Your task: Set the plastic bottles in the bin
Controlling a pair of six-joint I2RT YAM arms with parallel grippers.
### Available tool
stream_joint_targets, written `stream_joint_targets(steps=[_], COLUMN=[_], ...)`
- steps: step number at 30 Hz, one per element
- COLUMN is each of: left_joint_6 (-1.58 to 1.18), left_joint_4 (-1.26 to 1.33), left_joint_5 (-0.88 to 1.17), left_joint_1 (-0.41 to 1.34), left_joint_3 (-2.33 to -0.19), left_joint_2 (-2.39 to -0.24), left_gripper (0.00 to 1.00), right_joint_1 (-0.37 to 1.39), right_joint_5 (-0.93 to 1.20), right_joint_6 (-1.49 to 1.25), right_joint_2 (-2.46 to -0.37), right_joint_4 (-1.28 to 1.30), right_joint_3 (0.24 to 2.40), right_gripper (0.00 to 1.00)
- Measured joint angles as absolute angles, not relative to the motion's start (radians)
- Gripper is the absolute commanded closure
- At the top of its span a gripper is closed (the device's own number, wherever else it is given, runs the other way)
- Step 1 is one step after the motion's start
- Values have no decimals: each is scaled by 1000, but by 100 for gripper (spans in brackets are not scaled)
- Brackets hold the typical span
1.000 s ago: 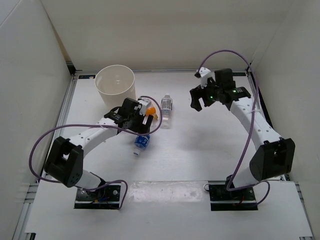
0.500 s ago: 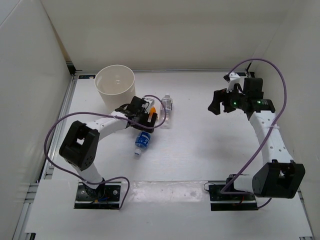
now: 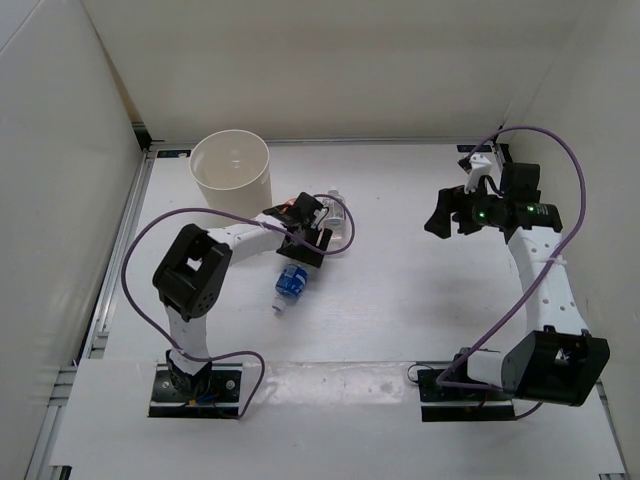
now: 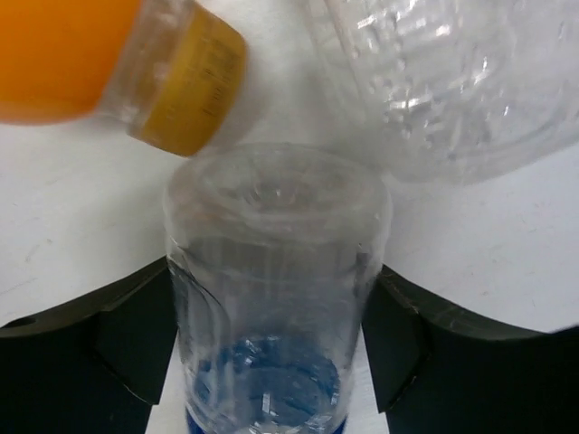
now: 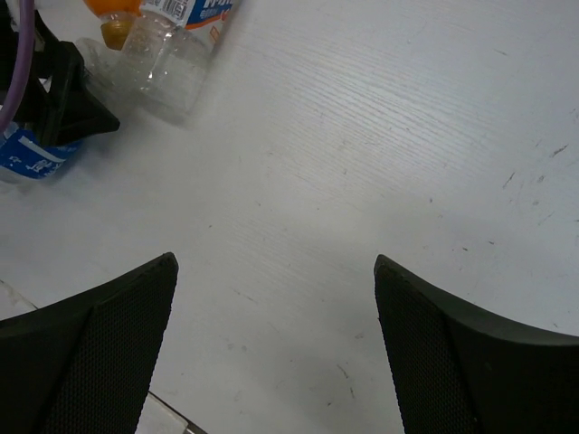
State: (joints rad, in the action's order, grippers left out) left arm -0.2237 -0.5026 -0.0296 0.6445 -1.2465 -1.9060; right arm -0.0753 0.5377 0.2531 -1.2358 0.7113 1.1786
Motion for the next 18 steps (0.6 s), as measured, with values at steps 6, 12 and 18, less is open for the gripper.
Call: stream_joint_targets(steps=[6, 12, 18], left_joint_6=[-214, -170, -67], left_joint_4=[-560, -643, -686], left_joint_5=[-45, -54, -95], left_joint_1=[660, 671, 756], left_joint_3=[-1261, -1326, -1421], left_joint_2=[-1908, -1897, -1822], left_gripper=[27, 42, 45], right_joint_1=[-106, -110, -110], right_joint_5=[581, 614, 653], right_joint_6=[266, 237, 207], right_joint_2=[-1329, -1405, -1439], right_joint_4=[722, 719, 710], right_joint_3=[1207, 1240, 1249], right_gripper=[10, 10, 10])
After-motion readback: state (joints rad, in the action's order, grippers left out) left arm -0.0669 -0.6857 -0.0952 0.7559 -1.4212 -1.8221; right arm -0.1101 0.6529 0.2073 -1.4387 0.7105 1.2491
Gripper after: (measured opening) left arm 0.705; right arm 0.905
